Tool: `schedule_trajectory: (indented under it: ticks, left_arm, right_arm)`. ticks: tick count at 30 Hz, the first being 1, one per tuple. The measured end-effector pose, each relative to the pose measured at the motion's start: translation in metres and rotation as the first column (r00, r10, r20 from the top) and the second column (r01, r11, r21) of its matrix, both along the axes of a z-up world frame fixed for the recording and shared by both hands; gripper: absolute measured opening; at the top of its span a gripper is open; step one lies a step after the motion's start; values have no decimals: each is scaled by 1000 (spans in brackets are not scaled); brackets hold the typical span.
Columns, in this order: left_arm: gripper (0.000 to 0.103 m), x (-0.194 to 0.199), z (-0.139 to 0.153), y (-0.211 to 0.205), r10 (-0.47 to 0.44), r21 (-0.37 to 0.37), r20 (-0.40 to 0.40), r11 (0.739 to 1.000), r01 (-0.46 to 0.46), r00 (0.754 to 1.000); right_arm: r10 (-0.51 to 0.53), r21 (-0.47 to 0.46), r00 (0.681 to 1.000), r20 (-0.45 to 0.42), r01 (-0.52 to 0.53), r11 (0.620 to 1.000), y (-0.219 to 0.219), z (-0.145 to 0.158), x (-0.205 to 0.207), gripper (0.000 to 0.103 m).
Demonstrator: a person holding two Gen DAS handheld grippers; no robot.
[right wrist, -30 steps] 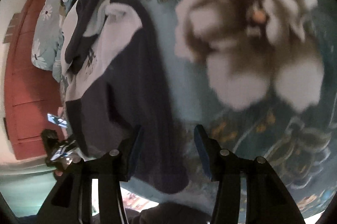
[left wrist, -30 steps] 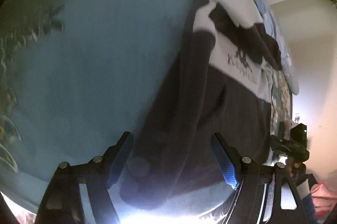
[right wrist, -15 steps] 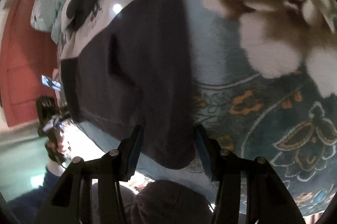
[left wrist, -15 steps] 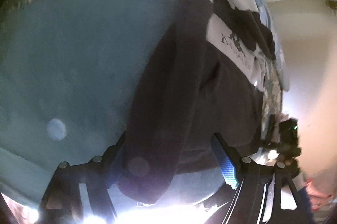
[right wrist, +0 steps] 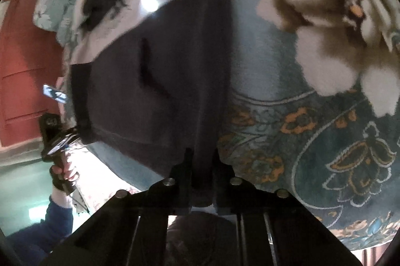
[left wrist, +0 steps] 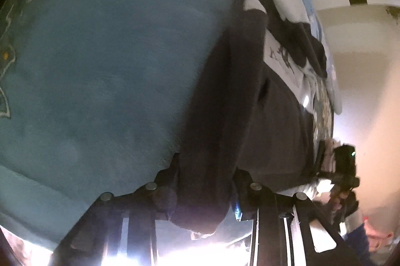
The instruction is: Fold clothes
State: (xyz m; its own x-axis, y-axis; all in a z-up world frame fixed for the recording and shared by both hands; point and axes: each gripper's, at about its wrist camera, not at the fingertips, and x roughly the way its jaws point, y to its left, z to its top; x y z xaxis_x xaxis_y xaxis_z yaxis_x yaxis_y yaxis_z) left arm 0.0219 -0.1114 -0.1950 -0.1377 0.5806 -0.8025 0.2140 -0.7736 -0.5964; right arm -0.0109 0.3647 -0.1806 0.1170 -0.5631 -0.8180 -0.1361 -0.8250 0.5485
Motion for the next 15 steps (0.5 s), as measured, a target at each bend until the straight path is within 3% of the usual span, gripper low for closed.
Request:
schedule_trajectory:
  ticks: [6, 11, 13, 15]
  left_arm:
    - [47, -6, 6, 20, -91, -108, -7, 990, 90, 996]
    - [44, -3, 15, 36, -179, -204, -54, 965, 165, 982]
    - [23, 1, 18, 35, -186, -220, -69, 961, 167, 980]
    - [19, 4, 24, 31, -174, -216, -90, 965, 151, 981]
  right_arm:
    - [16, -1, 1000, 16, -16, 1000, 0, -6, -4, 15]
    - [-25, 2, 998, 53, 25, 1000, 8, -20, -8, 15]
    - [-31, 1, 998, 56, 31, 1000, 7, -20, -9, 15]
    - [-21, 12, 999, 48, 21, 1000, 5, -14, -8, 14]
